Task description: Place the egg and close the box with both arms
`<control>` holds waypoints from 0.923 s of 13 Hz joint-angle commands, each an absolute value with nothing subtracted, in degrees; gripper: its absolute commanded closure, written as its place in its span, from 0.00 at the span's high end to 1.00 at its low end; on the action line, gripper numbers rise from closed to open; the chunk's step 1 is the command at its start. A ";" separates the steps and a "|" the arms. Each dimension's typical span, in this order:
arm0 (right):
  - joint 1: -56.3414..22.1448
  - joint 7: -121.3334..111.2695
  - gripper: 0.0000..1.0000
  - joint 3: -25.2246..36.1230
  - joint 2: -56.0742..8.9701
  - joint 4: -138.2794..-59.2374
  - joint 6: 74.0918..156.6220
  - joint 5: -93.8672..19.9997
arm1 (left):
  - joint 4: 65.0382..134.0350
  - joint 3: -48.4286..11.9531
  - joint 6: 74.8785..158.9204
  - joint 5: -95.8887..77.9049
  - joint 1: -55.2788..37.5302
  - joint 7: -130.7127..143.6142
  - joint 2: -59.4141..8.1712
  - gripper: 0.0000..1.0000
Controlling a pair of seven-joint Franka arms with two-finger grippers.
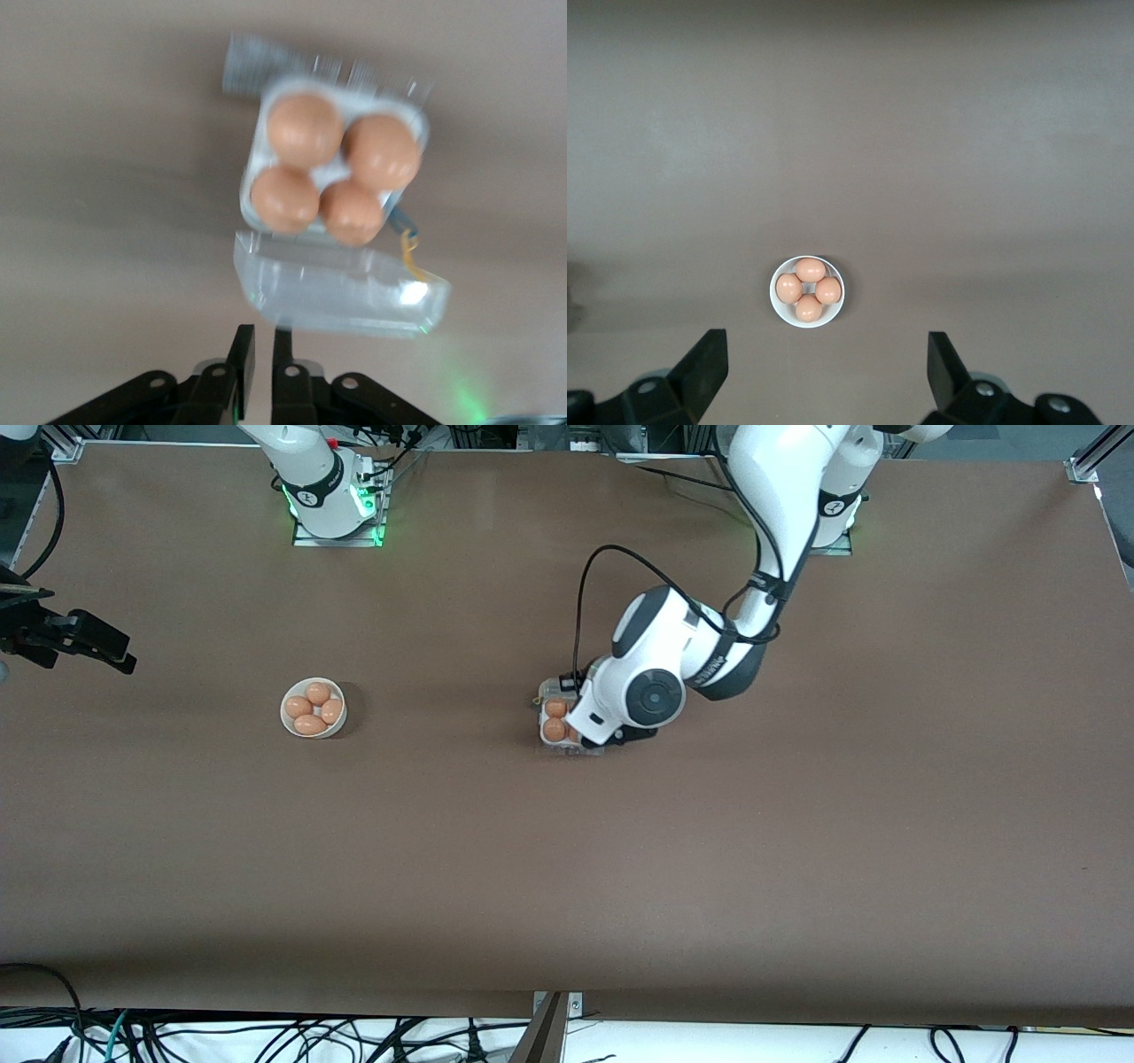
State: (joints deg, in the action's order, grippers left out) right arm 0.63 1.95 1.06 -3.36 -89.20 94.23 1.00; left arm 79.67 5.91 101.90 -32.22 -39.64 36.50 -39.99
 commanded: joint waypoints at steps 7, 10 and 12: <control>1.41 2.55 1.00 0.88 -2.19 -91.14 95.18 -2.64 | 72.77 17.83 100.37 -19.90 -36.22 35.95 -35.25 0.99; 1.41 2.55 1.00 0.88 -2.72 -90.97 96.06 -2.55 | 71.73 18.11 100.37 -13.37 -33.24 34.37 -33.84 1.00; 1.41 2.55 1.00 0.88 -3.16 -90.79 96.33 -2.37 | 70.75 18.19 100.37 -12.13 -31.04 34.37 -33.84 1.00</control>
State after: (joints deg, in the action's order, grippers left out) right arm 0.86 2.06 1.09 -3.45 -90.15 95.46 -1.66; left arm 72.01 18.38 101.21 -14.07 -32.67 35.40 -34.05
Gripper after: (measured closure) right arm 0.000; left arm 0.000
